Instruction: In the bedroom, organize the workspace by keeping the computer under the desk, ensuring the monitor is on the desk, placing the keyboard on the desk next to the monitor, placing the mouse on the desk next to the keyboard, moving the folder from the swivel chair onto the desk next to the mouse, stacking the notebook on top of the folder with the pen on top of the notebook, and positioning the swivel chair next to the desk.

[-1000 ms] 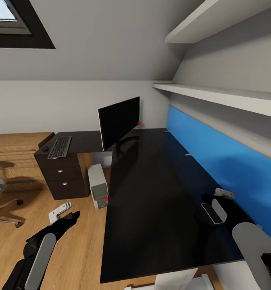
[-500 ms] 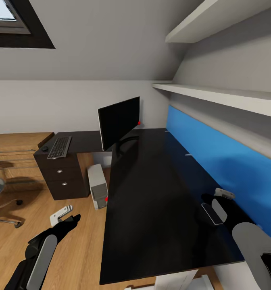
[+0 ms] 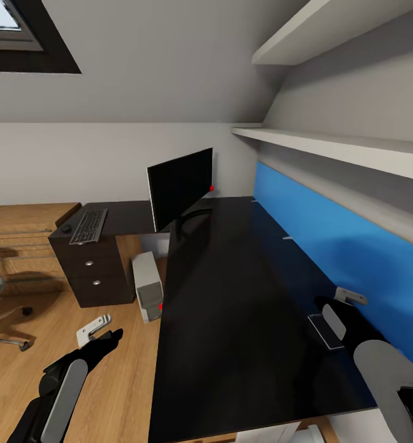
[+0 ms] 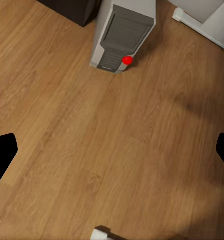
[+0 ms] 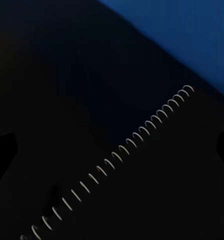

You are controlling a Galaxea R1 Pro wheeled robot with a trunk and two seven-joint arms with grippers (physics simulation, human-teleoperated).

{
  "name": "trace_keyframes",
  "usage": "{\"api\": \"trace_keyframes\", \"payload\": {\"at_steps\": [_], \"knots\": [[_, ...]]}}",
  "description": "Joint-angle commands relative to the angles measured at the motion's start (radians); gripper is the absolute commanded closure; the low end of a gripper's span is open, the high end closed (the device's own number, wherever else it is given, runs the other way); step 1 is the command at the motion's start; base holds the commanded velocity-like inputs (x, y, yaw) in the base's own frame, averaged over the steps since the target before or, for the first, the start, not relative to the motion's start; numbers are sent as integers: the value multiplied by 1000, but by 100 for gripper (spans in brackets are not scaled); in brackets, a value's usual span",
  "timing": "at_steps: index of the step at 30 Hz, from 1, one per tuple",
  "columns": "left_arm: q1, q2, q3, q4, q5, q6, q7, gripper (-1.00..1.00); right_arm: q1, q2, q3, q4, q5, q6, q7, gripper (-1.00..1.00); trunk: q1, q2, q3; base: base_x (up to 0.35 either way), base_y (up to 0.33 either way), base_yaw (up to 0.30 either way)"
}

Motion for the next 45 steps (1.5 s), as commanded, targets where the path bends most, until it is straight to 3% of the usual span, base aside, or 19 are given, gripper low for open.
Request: {"api": "trace_keyframes", "payload": {"at_steps": [1, 11, 19, 45], "knots": [[-1, 0, 0, -1, 11, 3, 9, -100, 0, 0, 0, -2, -4, 5, -5, -100, 0, -1, -1, 1, 0, 0], [-1, 0, 1, -6, 8, 1, 11, -100, 0, 2, 2, -2, 36, 1, -11, -100, 0, -1, -1, 0, 0, 0], [-1, -5, 58, -48, 11, 4, 12, -100, 3, 4, 6, -2, 73, 2, -10, -100, 0, -1, -1, 0, 0, 0], [-1, -7, 61, -52, 11, 5, 12, -100, 3, 5, 6, -2, 79, 8, -10, -100, 100, -183, -83, 0, 0, 0]]}}
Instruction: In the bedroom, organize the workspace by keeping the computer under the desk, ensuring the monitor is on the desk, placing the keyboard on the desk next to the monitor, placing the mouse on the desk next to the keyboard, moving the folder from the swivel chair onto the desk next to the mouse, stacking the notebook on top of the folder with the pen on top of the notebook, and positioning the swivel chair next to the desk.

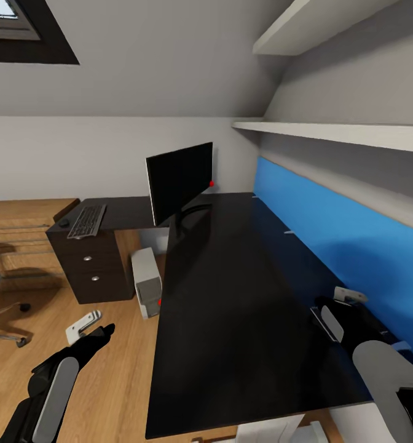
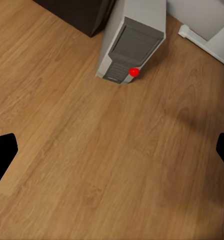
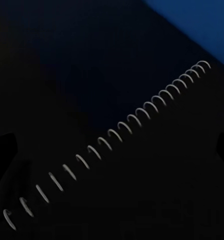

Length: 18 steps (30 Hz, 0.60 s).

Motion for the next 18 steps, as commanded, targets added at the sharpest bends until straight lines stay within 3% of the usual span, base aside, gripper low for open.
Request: {"api": "trace_keyframes", "payload": {"at_steps": [1, 18], "knots": [[-1, 0, 0, -1, 11, 3, 9, -100, 0, 0, 0, -2, -4, 6, -4, -100, 4, -8, -4, 0, 0, 0], [-1, 0, -1, -1, 13, 3, 9, -100, 0, 0, 0, -2, -2, 4, -5, -100, 69, -127, -58, 0, 0, 0]]}}
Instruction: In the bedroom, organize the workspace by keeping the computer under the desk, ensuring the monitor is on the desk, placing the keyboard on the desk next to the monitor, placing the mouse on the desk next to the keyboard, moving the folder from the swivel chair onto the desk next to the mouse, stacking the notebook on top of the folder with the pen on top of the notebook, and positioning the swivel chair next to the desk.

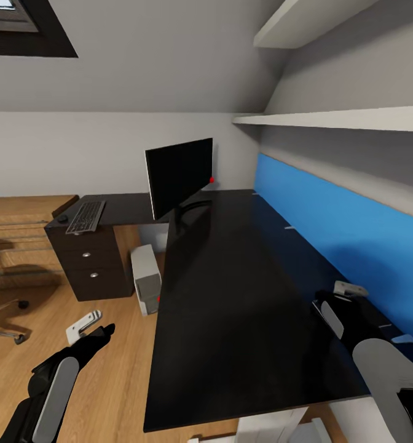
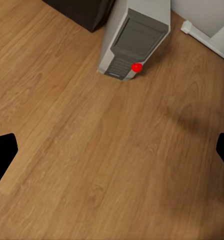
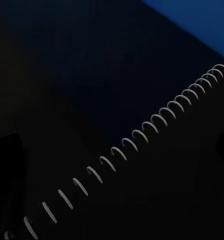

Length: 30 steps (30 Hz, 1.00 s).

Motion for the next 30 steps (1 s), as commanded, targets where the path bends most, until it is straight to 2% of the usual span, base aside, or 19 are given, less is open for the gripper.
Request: {"api": "trace_keyframes", "payload": {"at_steps": [1, 3, 22, 30], "knots": [[-1, 0, 0, -1, 11, 3, 9, -100, 0, 0, 0, 50, -10, 10, -3, -100, 4, -8, -4, 0, 0, 0], [-1, 0, -1, -1, 11, 3, 9, -100, 0, 0, 0, 50, -10, 10, -3, -100, 12, -22, -11, 0, 0, 0], [-1, 1, -1, 16, 10, 4, 5, -100, 0, 0, 0, 52, -10, 10, -3, -100, 12, -22, -11, -1, 0, 0], [-1, 1, -1, 17, 10, 4, 3, -100, 0, 0, 1, 52, -10, 10, -3, -100, 12, -22, -11, -159, 108, 0]]}}
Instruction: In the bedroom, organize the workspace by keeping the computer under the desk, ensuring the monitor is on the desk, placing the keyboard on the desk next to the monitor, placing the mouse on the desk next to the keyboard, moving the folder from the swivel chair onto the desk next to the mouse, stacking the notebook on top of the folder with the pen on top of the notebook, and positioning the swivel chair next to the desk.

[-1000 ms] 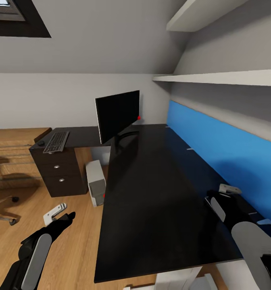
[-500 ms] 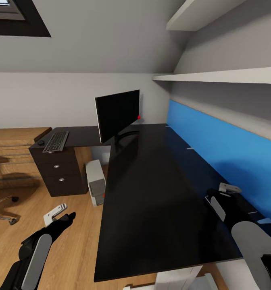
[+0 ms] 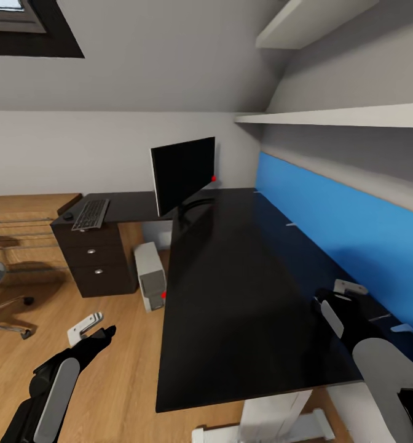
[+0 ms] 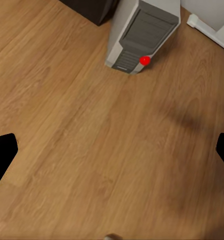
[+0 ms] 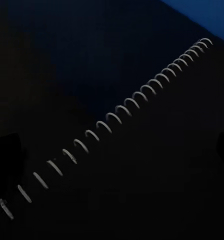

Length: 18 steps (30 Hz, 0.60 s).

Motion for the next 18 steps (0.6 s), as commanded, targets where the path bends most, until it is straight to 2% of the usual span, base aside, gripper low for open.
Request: {"api": "trace_keyframes", "payload": {"at_steps": [1, 12, 18], "knots": [[-1, 0, -1, -1, 10, 3, 9, -100, 0, 0, 0, 64, -13, 12, -2, -100, 0, 0, -1, -106, 79, 0], [-1, 0, -1, -1, 10, 3, 8, -100, 0, 1, 1, 64, -13, 12, -2, -100, 0, 0, -1, -31, 35, 0], [-1, 0, -1, -1, 10, 3, 7, -100, 0, 1, 1, 64, -13, 12, -2, -100, 0, 0, -1, -1, 195, 0]]}}
